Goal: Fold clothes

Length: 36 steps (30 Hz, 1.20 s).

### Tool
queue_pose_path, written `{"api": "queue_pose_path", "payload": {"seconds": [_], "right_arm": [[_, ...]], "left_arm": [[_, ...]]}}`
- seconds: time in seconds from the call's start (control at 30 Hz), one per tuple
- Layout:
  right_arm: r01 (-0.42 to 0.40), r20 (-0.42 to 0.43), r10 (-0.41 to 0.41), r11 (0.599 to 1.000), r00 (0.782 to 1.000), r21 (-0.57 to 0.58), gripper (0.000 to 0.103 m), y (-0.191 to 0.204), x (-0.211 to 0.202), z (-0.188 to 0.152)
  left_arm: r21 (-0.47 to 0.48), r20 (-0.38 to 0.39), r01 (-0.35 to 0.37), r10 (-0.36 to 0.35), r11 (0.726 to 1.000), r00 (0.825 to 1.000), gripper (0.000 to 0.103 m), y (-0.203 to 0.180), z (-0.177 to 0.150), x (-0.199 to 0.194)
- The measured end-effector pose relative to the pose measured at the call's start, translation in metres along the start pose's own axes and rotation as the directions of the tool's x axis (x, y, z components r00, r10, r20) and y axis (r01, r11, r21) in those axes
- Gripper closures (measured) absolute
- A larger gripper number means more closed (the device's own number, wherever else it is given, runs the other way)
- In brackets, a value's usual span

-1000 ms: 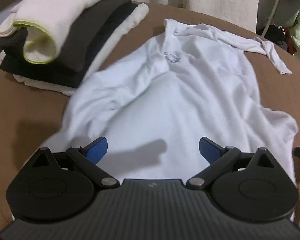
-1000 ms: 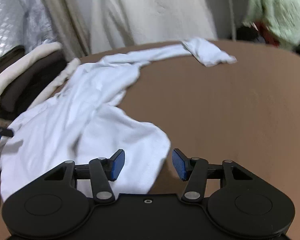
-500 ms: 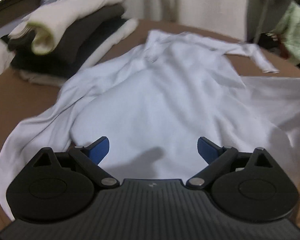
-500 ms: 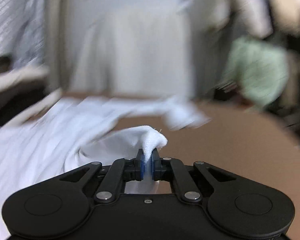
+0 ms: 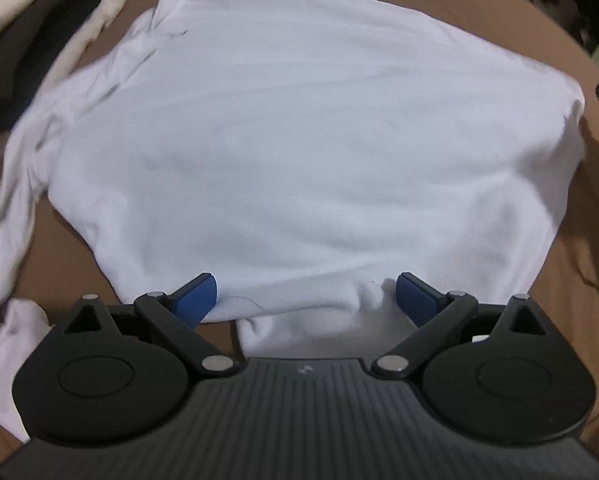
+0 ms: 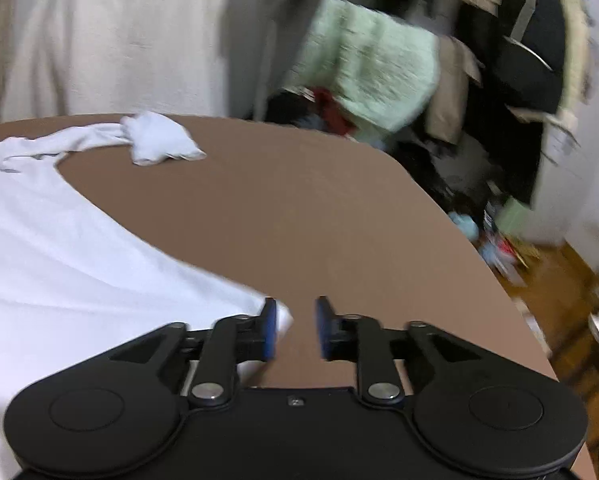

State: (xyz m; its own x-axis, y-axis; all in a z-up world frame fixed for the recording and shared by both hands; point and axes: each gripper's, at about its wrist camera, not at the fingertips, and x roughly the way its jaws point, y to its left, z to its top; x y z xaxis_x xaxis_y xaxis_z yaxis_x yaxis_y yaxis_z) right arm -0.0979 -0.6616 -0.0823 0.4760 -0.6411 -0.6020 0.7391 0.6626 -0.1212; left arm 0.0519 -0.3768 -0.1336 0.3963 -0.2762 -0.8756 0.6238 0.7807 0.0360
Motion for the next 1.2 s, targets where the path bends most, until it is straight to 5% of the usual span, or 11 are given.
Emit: {"api": "queue_pose_path", "payload": {"seconds": [0.07, 0.13, 0.27, 0.47, 0.63, 0.73, 0.87, 0.97, 1.03, 1.1, 1.2], "right_arm": [[-0.137, -0.007, 0.137, 0.988, 0.99, 0.073, 0.067, -0.009, -0.023, -0.017], [-0.291, -0.02, 0.296, 0.948, 0.955, 0.126, 0.058, -0.009, -0.049, -0.044], [-0.546, -0.041, 0.566, 0.809, 0.823, 0.215, 0.056, -0.003, -0.093, -0.096], [-0.699, -0.171, 0.725, 0.688, 0.667, 0.195, 0.056, 0.055, -0.095, -0.129], [-0.773, -0.237, 0.768, 0.628, 0.595, 0.096, 0.041, 0.115, -0.113, -0.132], [-0.771, -0.252, 0.765, 0.63, 0.593, 0.097, 0.032, 0.139, -0.11, -0.136], [-0.74, -0.203, 0.759, 0.649, 0.618, 0.177, 0.017, 0.153, -0.104, -0.146], [-0.713, -0.181, 0.72, 0.692, 0.67, 0.114, 0.02, 0.161, -0.108, -0.143], [-0.684, -0.169, 0.679, 0.729, 0.714, 0.039, 0.065, 0.168, -0.11, -0.14], [-0.637, -0.198, 0.617, 0.77, 0.761, -0.049, 0.088, 0.168, -0.116, -0.13], [-0.647, -0.172, 0.631, 0.761, 0.756, -0.051, 0.092, 0.154, -0.112, -0.113]], "left_arm": [[0.025, -0.009, -0.017, 0.018, 1.0, 1.0, 0.0, -0.005, -0.002, 0.003], [0.029, -0.046, -0.019, 0.021, 0.999, 0.999, 0.0, -0.006, 0.0, 0.012], [-0.06, -0.057, 0.034, -0.037, 0.998, 0.998, 0.0, 0.006, 0.002, 0.018], [-0.2, -0.079, 0.112, -0.13, 0.973, 0.988, 0.0, 0.03, 0.0, 0.014], [-0.313, -0.073, 0.117, -0.147, 0.943, 0.986, 0.0, 0.054, 0.0, -0.006], [-0.362, -0.045, 0.084, -0.107, 0.929, 0.993, 0.0, 0.068, -0.006, -0.018], [-0.431, -0.024, 0.083, -0.103, 0.898, 0.994, 0.0, 0.082, -0.011, -0.026], [-0.436, -0.003, 0.099, -0.111, 0.895, 0.994, 0.0, 0.083, -0.013, -0.032], [-0.377, 0.016, 0.098, -0.099, 0.921, 0.995, 0.001, 0.077, -0.013, -0.04], [-0.272, 0.045, 0.098, -0.089, 0.957, 0.995, 0.004, 0.065, -0.01, -0.051], [-0.11, 0.091, 0.09, -0.08, 0.99, 0.993, 0.004, 0.046, -0.007, -0.068]]}}
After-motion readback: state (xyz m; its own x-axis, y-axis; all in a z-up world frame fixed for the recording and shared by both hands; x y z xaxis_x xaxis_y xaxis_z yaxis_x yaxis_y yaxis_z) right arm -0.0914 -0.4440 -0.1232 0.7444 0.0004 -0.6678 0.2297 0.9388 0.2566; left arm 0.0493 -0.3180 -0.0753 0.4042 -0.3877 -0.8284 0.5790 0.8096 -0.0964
